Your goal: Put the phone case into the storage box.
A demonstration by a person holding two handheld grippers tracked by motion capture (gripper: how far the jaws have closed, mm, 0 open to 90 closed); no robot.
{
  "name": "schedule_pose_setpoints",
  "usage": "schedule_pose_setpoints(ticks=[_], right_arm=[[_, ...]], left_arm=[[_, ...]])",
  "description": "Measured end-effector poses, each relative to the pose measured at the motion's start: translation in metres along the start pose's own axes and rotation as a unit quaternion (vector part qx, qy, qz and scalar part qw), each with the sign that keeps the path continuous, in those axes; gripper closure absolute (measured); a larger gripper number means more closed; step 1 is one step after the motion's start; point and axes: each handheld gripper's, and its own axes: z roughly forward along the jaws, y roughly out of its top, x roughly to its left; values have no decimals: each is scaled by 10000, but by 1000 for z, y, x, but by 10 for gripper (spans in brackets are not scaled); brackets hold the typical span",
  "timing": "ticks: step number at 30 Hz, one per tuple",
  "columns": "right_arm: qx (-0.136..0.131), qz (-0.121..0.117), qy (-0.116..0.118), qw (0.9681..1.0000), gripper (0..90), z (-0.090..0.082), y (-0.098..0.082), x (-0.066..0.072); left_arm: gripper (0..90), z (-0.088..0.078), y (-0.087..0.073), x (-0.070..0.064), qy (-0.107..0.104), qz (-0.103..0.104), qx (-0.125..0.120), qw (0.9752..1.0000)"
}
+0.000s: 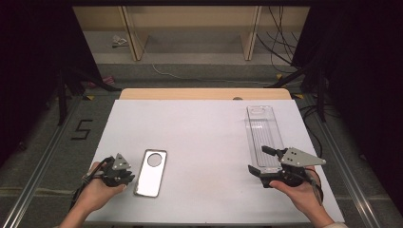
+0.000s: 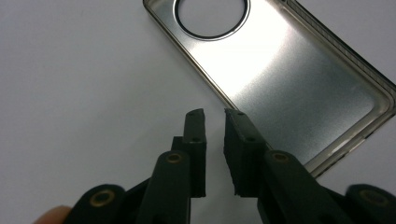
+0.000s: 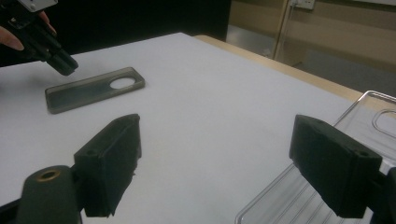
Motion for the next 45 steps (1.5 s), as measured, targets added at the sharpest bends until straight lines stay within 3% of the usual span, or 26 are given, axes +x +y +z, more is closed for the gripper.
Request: schedule_pose_setpoints(ticks=[6, 8, 10, 11, 13, 16, 18, 22, 28, 31, 32, 33, 35, 39, 41, 45], right_arm=[[-10, 1, -3, 10000, 178, 0, 0, 0], [-12, 5, -5, 10000, 177, 0, 0, 0], [-23, 3, -10, 10000, 178, 0, 0, 0], [-23, 3, -10, 10000, 178, 0, 0, 0], [-33, 2, -17, 10000, 178, 0, 1, 1], [-42, -6, -2, 10000, 178, 0, 1, 2], [-32, -11, 6, 10000, 177, 0, 2, 3], [-32, -15, 20, 10000, 175, 0, 2, 4], [-31, 1, 4, 10000, 175, -1, 2, 4], [-37, -1, 6, 10000, 175, -1, 2, 4], [-32, 6, 4, 10000, 175, 0, 2, 5], [-32, 9, 5, 10000, 175, 0, 2, 5], [-24, 8, 8, 10000, 175, 0, 2, 5], [-19, 42, 12, 10000, 175, 1, 2, 5], [-8, 38, 13, 10000, 175, 1, 2, 5], [-7, 31, 9, 10000, 175, 1, 2, 4]], left_arm=[[574, -4, 8, -5, -46, 362, -308, 9989], [485, -8, 12, -7, -87, 545, -469, 9974], [400, -9, 13, -8, -97, 595, -525, 9968], [400, -9, 15, -9, -134, 651, -571, 9962], [294, -12, 18, -11, -232, 768, -615, 9949], [233, -13, 21, -14, -338, 846, -645, 9938], [156, -13, 23, -16, -302, 799, -660, 9942], [138, -14, 27, -18, -403, 983, -589, 9926], [15, -12, 31, -20, -475, 1215, -263, 9911], [0, -11, 33, -22, -491, 1420, -87, 9886], [0, -11, 35, -22, -457, 1620, 16, 9857], [0, -11, 35, -22, -457, 1620, 16, 9857], [0, -11, 36, -24, -413, 1807, 71, 9826], [67, -9, 36, -25, -470, 2241, 226, 9732], [96, -9, 36, -26, -527, 2552, 358, 9648], [129, -7, 37, -32, -681, 2919, 525, 9526]])
